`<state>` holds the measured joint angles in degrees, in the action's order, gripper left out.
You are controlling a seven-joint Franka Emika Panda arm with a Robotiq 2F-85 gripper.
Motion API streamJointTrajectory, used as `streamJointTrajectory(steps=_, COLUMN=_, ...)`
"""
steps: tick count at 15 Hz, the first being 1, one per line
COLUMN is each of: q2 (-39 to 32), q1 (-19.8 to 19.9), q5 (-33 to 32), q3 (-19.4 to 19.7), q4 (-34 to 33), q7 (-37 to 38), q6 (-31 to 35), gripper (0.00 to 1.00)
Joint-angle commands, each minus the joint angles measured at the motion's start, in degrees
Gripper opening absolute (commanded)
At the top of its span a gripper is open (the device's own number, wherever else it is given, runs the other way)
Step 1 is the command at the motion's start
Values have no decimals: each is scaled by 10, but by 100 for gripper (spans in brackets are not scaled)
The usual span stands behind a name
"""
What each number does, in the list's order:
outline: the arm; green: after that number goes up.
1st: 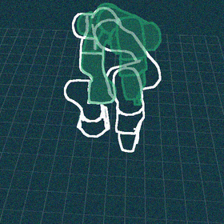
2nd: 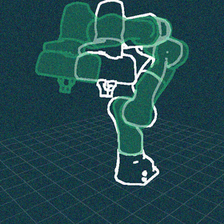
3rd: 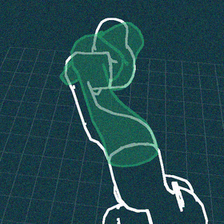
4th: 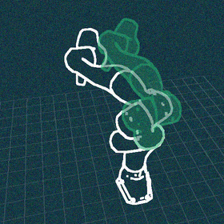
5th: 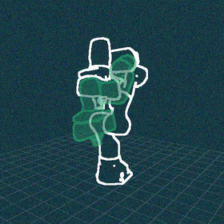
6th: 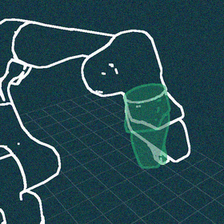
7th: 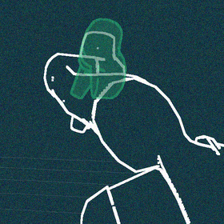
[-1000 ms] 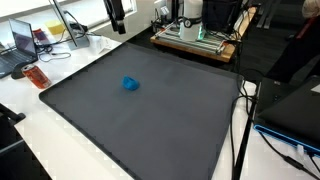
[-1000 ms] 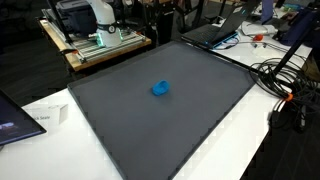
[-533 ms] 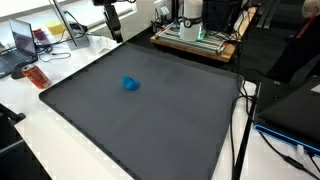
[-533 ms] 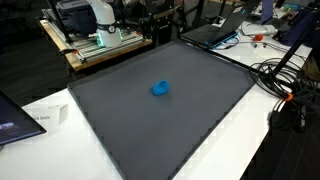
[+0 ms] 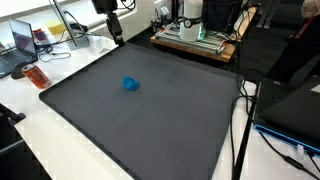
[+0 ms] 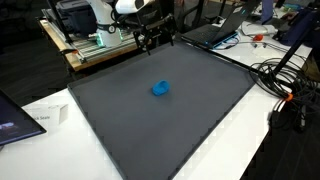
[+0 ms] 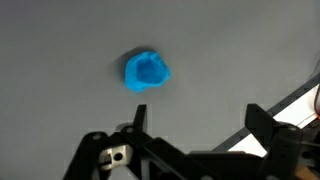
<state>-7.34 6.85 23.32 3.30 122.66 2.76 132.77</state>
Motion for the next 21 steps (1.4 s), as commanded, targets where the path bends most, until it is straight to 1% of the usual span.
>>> streamJointTrajectory(steps=1, q2=16, q1=6, q5=44, q3=1, q4=46, q7=-51, q6=37, gripper=100)
streamJointTrajectory(steps=4, q2=22, q1=10, q5=74, q3=0, q4=78, q7=-87, q6=74, gripper=100)
streamJointTrajectory(steps=7, q2=23, q1=16, q5=127, q3=-2, q4=104, q7=-134, q6=102, gripper=100)
streamJointTrajectory(steps=12, q2=26, q1=24, q5=228, q3=-1, q4=136, q7=-222, q6=127, gripper=100)
streamJointTrajectory(steps=16, q2=24, q1=28, q5=304, q3=3, q4=148, q7=-291, q6=128, gripper=100)
streamJointTrajectory(steps=18, q2=16, q1=31, q5=318, q3=8, q4=148, q7=-311, q6=116, gripper=100)
streamJointTrajectory(steps=21, q2=0, q1=34, q5=297, q3=19, q4=140, q7=-307, q6=107, gripper=100)
